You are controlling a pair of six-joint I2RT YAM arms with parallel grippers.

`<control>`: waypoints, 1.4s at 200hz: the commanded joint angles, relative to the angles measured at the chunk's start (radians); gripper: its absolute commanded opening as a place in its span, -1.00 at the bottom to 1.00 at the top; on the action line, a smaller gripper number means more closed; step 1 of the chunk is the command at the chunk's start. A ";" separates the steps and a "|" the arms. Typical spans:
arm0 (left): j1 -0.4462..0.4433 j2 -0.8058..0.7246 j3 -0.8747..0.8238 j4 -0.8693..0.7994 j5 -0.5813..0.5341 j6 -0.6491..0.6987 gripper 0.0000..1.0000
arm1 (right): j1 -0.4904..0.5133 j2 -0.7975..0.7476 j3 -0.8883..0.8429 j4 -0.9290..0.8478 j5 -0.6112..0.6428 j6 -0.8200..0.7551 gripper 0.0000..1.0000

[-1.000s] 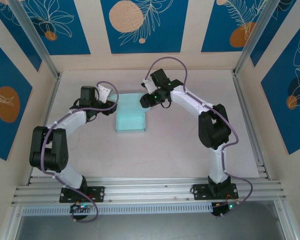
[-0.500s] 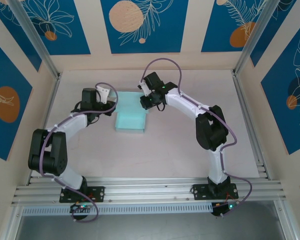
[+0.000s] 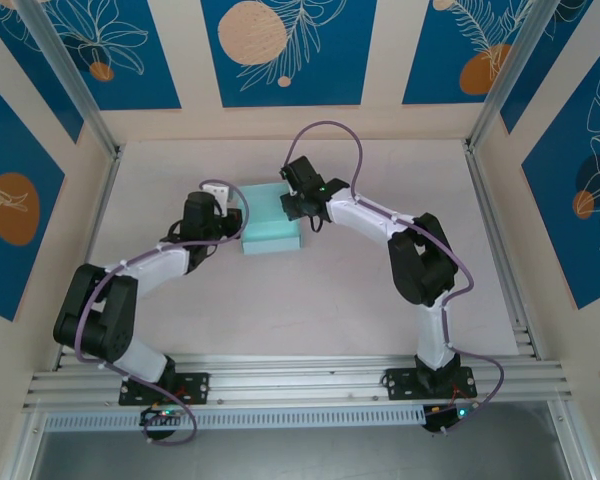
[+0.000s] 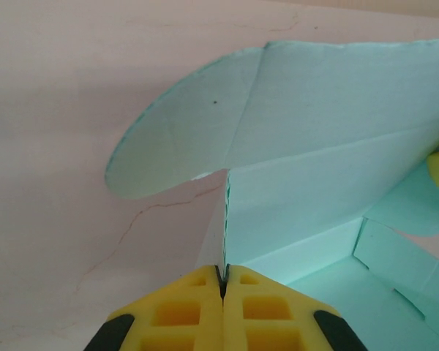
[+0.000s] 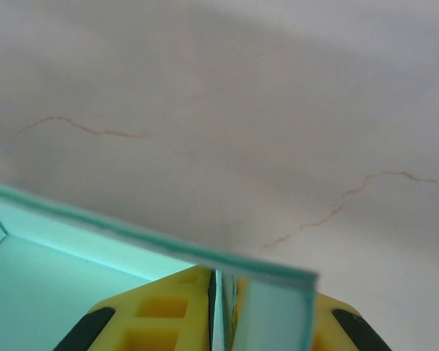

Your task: Fold the paper box

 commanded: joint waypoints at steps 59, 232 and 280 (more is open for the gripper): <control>-0.094 0.093 0.116 0.242 -0.027 -0.019 -0.98 | -0.005 -0.062 -0.058 0.281 0.020 -0.143 -0.70; -0.226 0.200 0.028 0.325 -0.172 -0.078 -1.00 | 0.075 -0.093 -0.321 0.534 0.129 0.029 -0.69; -0.234 0.193 -0.052 0.350 -0.173 -0.092 -1.00 | 0.121 -0.120 -0.445 0.632 0.173 0.032 -0.70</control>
